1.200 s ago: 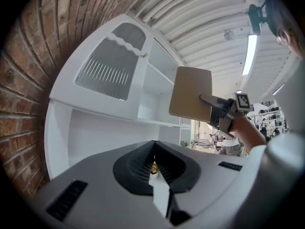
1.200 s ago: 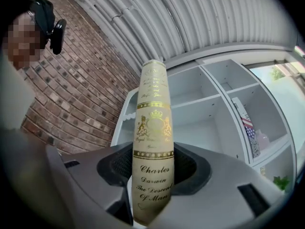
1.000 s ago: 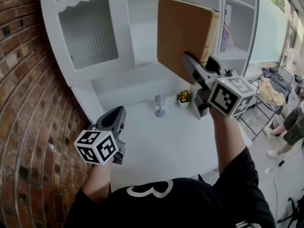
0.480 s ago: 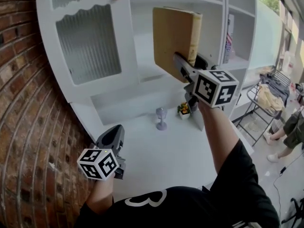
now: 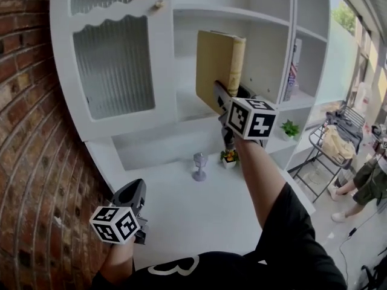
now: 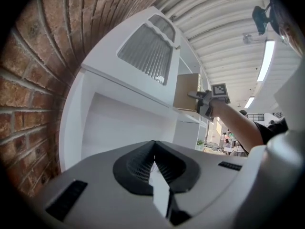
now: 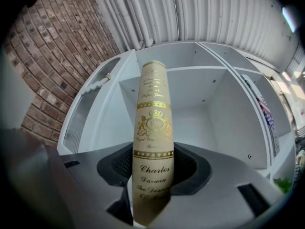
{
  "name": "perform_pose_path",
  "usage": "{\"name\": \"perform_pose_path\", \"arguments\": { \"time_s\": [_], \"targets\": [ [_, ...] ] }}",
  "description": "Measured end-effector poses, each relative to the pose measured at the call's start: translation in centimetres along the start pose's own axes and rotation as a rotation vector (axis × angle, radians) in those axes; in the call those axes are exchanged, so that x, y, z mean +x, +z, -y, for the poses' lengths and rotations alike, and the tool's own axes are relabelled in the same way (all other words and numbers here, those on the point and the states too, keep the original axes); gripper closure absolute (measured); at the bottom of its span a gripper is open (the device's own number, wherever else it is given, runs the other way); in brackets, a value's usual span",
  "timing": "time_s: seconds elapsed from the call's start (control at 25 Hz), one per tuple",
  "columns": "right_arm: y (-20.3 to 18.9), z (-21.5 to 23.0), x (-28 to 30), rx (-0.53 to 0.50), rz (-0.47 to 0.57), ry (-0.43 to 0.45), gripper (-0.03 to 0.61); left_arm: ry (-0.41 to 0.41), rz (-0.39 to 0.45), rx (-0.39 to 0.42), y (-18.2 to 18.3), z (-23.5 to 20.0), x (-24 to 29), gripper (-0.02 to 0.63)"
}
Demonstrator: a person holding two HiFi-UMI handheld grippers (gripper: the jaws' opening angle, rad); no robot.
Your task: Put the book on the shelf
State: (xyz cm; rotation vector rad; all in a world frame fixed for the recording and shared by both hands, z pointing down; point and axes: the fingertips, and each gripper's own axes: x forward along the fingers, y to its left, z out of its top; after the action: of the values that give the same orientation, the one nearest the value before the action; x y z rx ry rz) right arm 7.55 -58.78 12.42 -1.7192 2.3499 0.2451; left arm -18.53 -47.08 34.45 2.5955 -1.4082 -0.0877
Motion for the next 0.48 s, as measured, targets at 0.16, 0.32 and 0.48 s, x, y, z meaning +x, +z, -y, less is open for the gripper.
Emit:
{"name": "perform_pose_path", "arguments": {
  "time_s": [0.16,0.32,0.48],
  "targets": [
    [-0.6,0.8,1.7,0.012,-0.017,-0.032,0.380,0.017,0.005,0.007,0.2,-0.6,-0.1,0.614],
    [-0.8,1.0,2.9,-0.024,-0.031,-0.063,0.380,0.044,0.021,0.020,0.4,-1.4,-0.6,0.614],
    [-1.9,1.3,4.4,-0.010,-0.058,-0.075,0.380,0.046,0.027,0.003,0.4,-1.9,-0.7,0.614]
  ]
}}
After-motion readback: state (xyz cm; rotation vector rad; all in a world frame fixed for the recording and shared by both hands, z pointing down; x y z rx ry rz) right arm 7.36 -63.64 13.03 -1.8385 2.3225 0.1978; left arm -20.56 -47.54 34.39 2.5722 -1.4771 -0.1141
